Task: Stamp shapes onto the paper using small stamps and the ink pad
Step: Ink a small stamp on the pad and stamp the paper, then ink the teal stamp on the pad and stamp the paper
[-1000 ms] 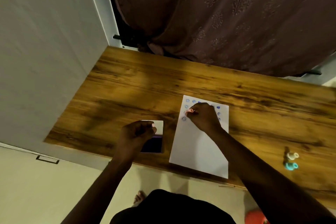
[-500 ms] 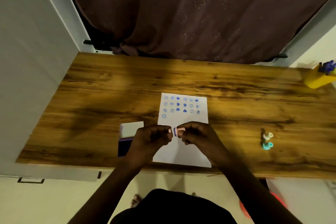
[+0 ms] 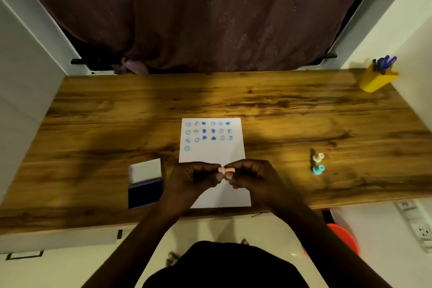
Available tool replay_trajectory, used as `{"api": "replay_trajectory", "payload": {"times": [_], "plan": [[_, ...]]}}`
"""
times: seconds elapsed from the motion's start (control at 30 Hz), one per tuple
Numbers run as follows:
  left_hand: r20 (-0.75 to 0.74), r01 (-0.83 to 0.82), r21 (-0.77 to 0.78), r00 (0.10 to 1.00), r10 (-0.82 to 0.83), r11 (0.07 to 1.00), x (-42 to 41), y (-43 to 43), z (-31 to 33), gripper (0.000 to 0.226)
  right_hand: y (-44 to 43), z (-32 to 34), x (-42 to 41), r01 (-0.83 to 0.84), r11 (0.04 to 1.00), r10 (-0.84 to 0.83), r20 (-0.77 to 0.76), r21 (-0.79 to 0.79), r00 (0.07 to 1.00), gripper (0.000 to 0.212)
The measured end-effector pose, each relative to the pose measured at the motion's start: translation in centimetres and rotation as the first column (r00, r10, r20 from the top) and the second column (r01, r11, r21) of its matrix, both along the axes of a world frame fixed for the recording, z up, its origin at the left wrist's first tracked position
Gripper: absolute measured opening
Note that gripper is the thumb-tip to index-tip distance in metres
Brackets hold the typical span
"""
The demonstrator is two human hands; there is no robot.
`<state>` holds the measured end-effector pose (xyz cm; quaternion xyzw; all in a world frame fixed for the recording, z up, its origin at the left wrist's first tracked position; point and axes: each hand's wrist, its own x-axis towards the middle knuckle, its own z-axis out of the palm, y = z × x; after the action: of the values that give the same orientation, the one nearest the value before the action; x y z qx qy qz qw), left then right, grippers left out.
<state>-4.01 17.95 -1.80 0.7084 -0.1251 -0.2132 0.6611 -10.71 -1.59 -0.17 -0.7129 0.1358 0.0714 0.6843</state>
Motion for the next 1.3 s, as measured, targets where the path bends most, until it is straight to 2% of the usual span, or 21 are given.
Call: {"api": "replay_trajectory", "payload": {"times": [0.07,0.23,0.43,0.57,0.6,0.67,0.73,0.83,0.93,1.07,1.3], "plan": [[0.02,0.006,-0.008,1.0,-0.006,1.0,-0.2,-0.6,0.0,0.03,-0.5,0.0,-0.7,0.014,0.999,-0.013,-0.029,0.049,1.0,0.018],[0.006,0.058,-0.03,0.998,-0.058,0.998,-0.9,-2.2,-0.3,0.035,-1.2,0.0,-2.2,0.087,0.986,-0.071,-0.121,0.14,0.99,0.038],[0.009,0.094,0.05,0.995,-0.095,0.994,-2.1,-4.5,-2.1,0.024,-2.7,-0.9,-3.5,0.181,0.982,-0.165,-0.22,0.056,0.962,0.036],[0.003,0.144,0.135,0.989,-0.146,0.98,-2.7,-6.2,-3.1,0.029,-4.7,-1.1,-4.6,0.144,0.987,-0.132,-0.15,0.066,0.98,0.033],[-0.003,0.157,0.159,0.987,-0.159,0.975,-2.8,-6.7,-3.2,0.031,-5.3,-1.2,-4.8,0.132,0.991,-0.129,-0.122,0.012,0.984,0.029],[-0.029,0.158,0.194,0.987,-0.155,0.968,-2.8,-7.5,-3.6,0.037,-6.5,-2.0,-5.0,0.111,0.967,-0.128,-0.06,-0.23,0.99,0.021],[-0.048,0.14,0.238,0.99,-0.132,0.961,-2.7,-8.0,-3.8,0.04,-7.3,-3.0,-5.2,0.07,0.877,-0.096,-0.032,-0.474,0.995,0.018],[-0.033,0.11,0.291,0.994,-0.105,0.95,-2.5,-8.4,-4.2,0.034,-7.8,-4.4,-5.6,0.032,0.737,-0.036,0.008,-0.675,0.999,0.011],[-0.018,0.099,0.319,0.995,-0.099,0.943,-2.5,-8.4,-4.5,0.027,-7.8,-5.7,-5.6,-0.017,0.634,0.001,-0.02,-0.773,1.0,0.011],[-0.006,0.082,0.337,0.996,-0.085,0.938,-2.6,-8.4,-4.7,0.025,-8.0,-6.5,-5.1,-0.104,0.55,0.05,-0.092,-0.829,0.994,0.013],[-0.004,0.084,0.341,0.996,-0.087,0.936,-2.7,-9.0,-5.1,0.021,-8.0,-7.0,-4.9,-0.153,0.484,0.113,-0.112,-0.861,0.987,0.021]]}}
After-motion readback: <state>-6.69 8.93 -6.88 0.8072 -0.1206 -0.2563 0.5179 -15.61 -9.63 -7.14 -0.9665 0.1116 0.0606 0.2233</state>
